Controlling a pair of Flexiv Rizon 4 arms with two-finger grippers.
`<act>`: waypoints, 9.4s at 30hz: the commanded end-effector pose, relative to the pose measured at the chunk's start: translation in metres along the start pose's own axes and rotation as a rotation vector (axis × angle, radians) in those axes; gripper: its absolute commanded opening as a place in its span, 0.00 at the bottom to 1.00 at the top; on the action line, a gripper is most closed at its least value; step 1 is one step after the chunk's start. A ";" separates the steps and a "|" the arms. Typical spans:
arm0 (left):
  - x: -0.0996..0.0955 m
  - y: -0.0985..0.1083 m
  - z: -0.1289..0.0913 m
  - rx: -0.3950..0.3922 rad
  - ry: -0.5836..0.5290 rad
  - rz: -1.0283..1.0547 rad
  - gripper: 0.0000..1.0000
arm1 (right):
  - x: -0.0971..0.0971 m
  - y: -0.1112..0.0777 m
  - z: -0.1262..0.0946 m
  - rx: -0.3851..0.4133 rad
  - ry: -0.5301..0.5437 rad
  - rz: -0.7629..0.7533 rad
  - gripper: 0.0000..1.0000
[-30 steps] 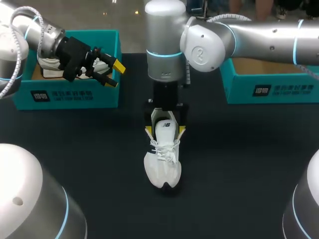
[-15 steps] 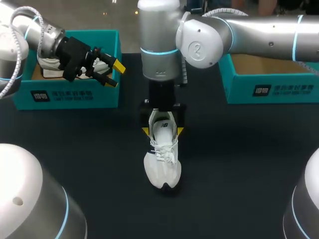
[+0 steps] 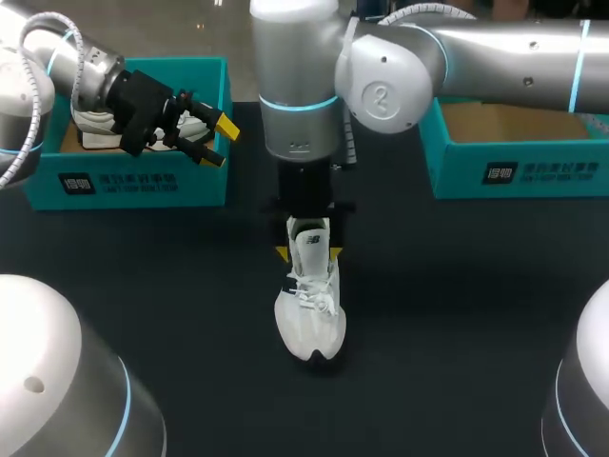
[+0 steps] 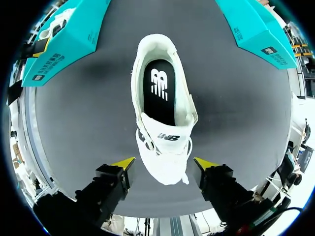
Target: Take the shoe out of the shoebox, open the shoe tongue, remove and reinsert the insole, then place the shoe into the shoebox
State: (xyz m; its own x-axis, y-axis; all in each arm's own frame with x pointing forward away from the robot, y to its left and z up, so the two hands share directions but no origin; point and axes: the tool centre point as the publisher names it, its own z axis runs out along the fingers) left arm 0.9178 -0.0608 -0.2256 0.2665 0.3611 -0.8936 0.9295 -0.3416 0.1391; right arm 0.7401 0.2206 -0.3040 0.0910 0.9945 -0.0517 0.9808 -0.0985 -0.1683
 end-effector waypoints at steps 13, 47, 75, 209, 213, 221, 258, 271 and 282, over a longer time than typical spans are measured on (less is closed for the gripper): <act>0.000 0.000 0.000 0.001 0.001 0.001 1.00 | -0.004 0.005 0.016 -0.056 0.013 -0.006 0.00; 0.000 0.000 0.000 0.001 0.001 0.001 1.00 | -0.005 0.044 0.006 -0.302 0.067 -0.311 0.00; 0.000 0.000 0.000 0.001 0.001 0.001 1.00 | -0.006 0.046 0.003 -0.288 -0.041 -0.340 0.00; 0.000 0.000 0.000 0.001 0.001 0.001 1.00 | 0.004 0.199 0.053 -0.283 -0.268 -1.694 0.48; 0.000 0.000 0.000 0.001 0.001 0.001 1.00 | 0.005 0.199 0.054 -0.275 -0.274 -1.690 0.36; 0.000 0.000 0.000 0.001 0.001 0.001 1.00 | 0.005 0.197 0.056 -0.262 -0.281 -1.675 0.19; 0.000 0.000 0.000 0.001 0.001 0.001 1.00 | -0.032 0.156 -0.083 -0.240 -0.189 -1.679 0.00; 0.000 0.000 0.000 0.001 0.001 0.001 1.00 | -0.051 0.149 -0.148 -0.259 -0.293 -1.672 0.00; 0.000 0.000 0.000 0.001 0.001 0.001 1.00 | -0.050 0.149 -0.159 -0.270 -0.317 -1.683 0.00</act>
State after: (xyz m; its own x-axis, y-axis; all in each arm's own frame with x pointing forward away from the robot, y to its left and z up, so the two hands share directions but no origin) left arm 0.9179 -0.0609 -0.2256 0.2664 0.3610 -0.8937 0.9295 -0.3416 0.1391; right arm 0.9093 0.1621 -0.1707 -0.9804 -0.0542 -0.1893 -0.0395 0.9960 -0.0806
